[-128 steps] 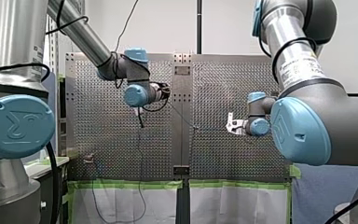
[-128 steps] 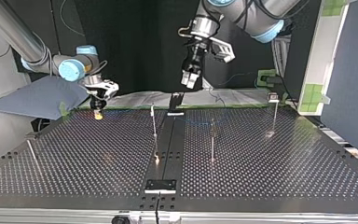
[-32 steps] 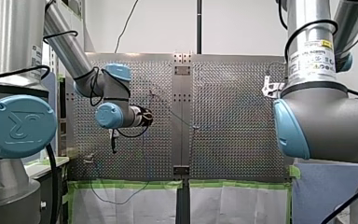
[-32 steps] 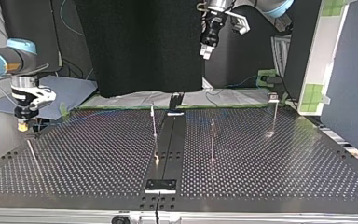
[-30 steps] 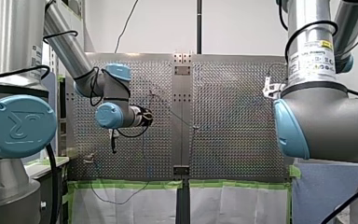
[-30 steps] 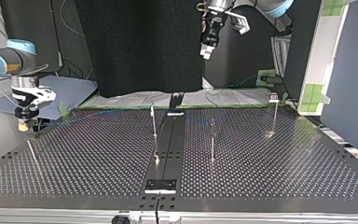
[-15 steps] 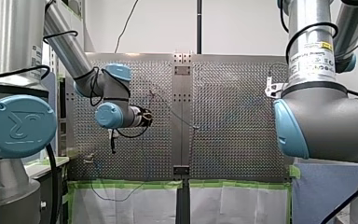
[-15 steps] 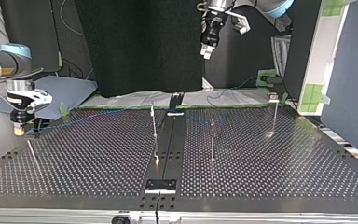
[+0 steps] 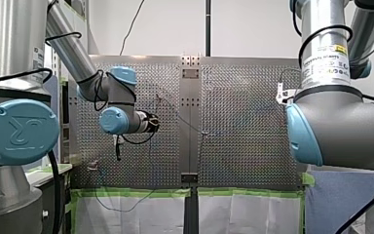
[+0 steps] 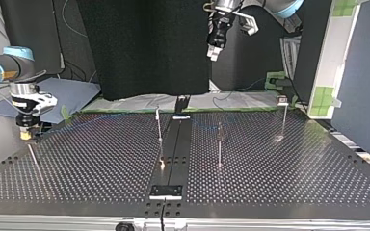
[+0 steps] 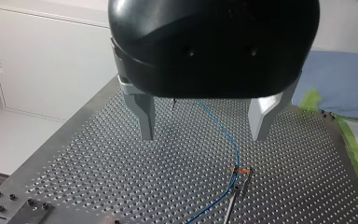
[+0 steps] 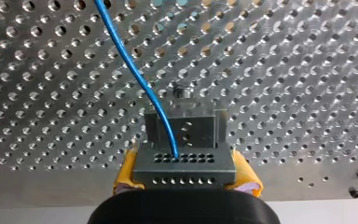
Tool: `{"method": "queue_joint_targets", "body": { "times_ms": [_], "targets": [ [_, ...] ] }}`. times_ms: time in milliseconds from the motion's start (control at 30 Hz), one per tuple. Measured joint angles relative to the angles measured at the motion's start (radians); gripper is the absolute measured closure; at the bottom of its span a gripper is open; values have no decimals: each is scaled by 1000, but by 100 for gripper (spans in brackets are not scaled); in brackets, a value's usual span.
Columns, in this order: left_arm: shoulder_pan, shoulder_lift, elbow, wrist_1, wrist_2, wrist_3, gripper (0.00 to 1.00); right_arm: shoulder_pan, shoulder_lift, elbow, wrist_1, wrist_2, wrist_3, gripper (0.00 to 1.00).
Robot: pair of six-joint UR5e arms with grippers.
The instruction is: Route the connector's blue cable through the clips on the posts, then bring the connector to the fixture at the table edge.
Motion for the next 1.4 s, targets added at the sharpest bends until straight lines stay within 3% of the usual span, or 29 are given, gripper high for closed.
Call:
{"method": "queue_joint_targets", "body": {
  "times_ms": [367,633,1000,1400],
  "targets": [
    [0,-1,0,1,-1,0,1,-1,7,-25,39,-25,-2,100],
    [0,-2,0,1,-1,0,1,-3,9,-46,82,-38,-25,100],
    [0,-2,0,1,-1,0,1,-5,12,-51,85,-70,-35,100],
    [0,-2,0,0,0,0,1,-23,22,-56,83,-82,-35,100]
  ]
}}
